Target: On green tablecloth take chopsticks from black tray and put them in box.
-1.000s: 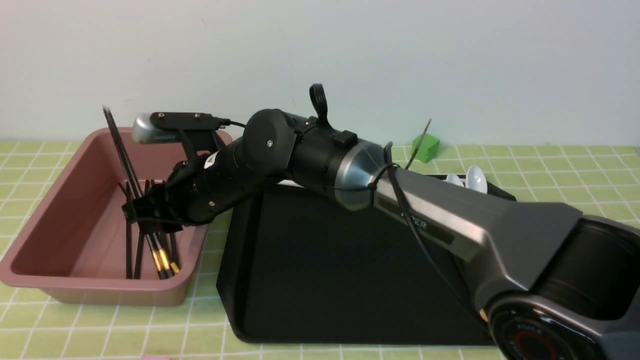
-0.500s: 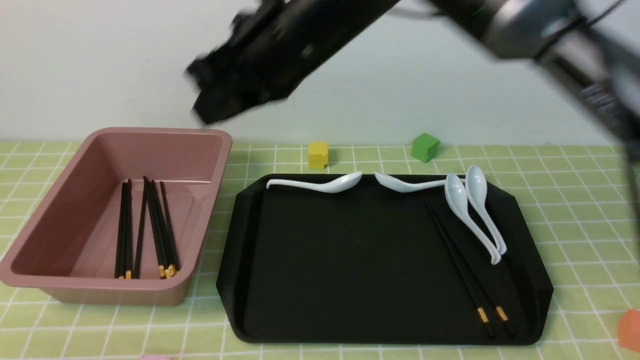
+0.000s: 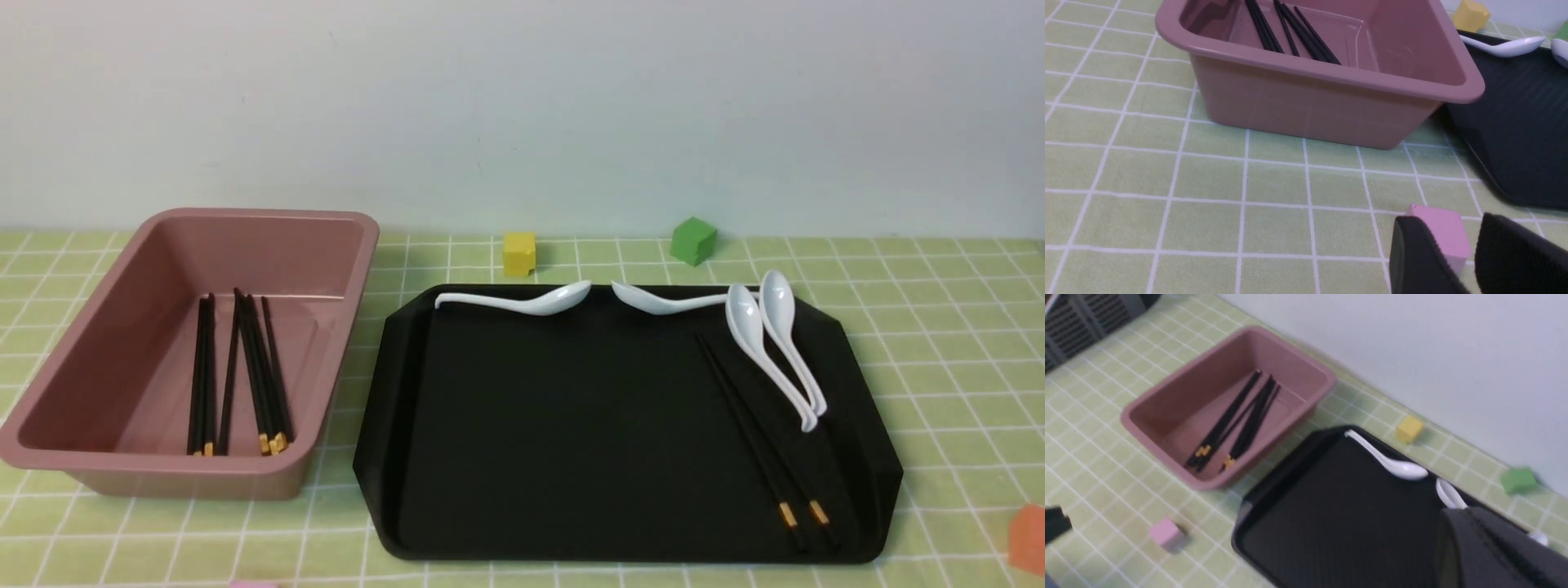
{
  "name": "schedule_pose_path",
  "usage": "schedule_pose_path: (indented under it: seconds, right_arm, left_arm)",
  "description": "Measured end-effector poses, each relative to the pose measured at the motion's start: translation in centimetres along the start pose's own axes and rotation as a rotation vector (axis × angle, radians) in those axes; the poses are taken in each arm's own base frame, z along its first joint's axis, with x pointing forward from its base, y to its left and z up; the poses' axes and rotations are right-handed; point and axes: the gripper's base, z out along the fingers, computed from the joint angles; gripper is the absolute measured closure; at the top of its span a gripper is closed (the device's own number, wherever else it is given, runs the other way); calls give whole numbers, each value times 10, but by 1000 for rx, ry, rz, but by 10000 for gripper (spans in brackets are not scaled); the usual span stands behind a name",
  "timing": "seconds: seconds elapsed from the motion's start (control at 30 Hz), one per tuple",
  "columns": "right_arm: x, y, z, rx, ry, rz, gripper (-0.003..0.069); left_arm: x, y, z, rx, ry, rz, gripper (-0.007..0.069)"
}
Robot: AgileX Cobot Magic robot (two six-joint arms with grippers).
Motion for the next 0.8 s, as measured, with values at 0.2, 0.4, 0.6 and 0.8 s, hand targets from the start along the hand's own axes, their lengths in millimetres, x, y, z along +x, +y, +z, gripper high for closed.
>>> schedule_pose_path:
  seconds: [0.2, 0.4, 0.6, 0.8]
  right_arm:
    - [100, 6, -43, 49, 76, -2, 653]
    - [199, 11, -27, 14, -180, 80, 651]
    - [248, 6, 18, 7, -230, 194, 646]
    - [249, 3, 30, 16, -212, 209, 639]
  left_arm:
    - [0, 0, 0, 0, 0, 0, 386]
    - [0, 0, 0, 0, 0, 0, 386]
    - [0, 0, 0, 0, 0, 0, 386]
    - [0, 0, 0, 0, 0, 0, 386]
